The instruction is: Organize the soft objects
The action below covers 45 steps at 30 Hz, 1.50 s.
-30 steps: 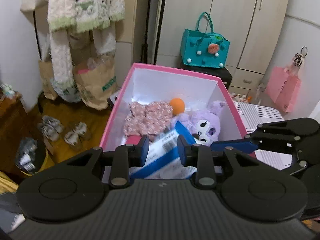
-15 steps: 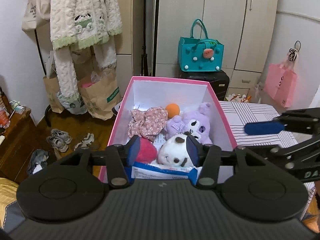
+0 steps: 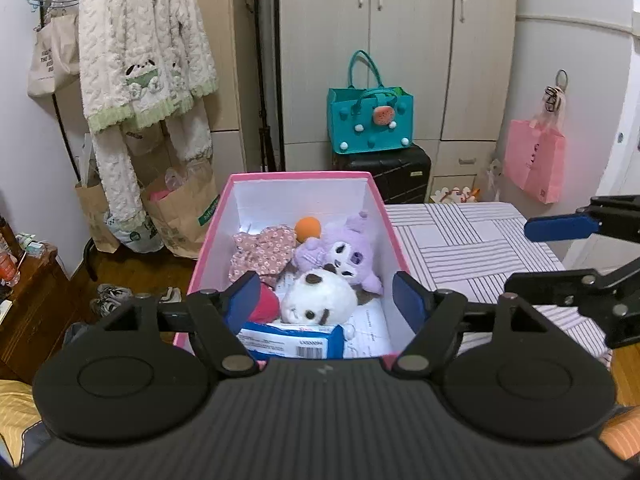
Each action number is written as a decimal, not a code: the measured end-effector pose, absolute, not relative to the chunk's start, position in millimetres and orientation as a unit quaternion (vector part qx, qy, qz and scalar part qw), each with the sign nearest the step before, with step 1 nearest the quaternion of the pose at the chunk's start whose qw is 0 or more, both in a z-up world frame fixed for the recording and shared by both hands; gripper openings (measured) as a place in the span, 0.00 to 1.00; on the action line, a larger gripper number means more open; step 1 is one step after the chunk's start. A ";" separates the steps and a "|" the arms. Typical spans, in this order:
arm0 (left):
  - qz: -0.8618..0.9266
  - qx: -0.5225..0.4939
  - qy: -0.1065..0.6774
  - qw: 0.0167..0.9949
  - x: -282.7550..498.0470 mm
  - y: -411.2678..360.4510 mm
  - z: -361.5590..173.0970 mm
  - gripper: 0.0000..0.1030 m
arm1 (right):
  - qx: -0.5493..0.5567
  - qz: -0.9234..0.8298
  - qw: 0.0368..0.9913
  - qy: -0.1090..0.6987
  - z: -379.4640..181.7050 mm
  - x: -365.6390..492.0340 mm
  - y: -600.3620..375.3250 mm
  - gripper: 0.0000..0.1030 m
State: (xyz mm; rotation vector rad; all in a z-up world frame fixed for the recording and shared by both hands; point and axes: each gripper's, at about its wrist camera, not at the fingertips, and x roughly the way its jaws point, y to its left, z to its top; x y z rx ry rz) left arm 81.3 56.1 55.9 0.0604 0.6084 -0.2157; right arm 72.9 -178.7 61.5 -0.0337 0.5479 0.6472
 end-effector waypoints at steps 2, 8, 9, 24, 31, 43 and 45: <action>-0.111 0.032 0.304 0.946 78.7 52.4 55.7 0.71 | -0.017 0.308 0.914 0.264 62.2 67.0 -183.5 0.83; -0.118 0.042 0.301 0.945 68.5 41.4 59.3 0.79 | -0.025 0.271 0.926 0.263 63.4 52.2 -189.4 1.00; -0.119 0.044 0.299 0.946 66.6 40.0 59.7 0.79 | -0.030 0.261 0.927 0.268 63.3 50.2 -188.9 1.00; -0.096 0.039 0.347 0.932 50.6 23.1 55.3 0.99 | -0.026 0.184 0.936 0.299 54.0 22.4 -208.0 1.00; -0.081 0.002 0.356 0.931 39.9 20.9 57.1 1.00 | -0.028 0.164 0.943 0.289 59.9 7.4 -213.4 1.00; -0.066 0.043 0.335 0.939 28.7 3.5 48.9 1.00 | 0.004 0.121 0.956 0.267 57.6 -8.6 -221.6 1.00; -0.067 0.034 0.332 0.940 27.5 4.2 48.5 1.00 | 0.004 0.115 0.956 0.268 54.5 -9.1 -222.0 1.00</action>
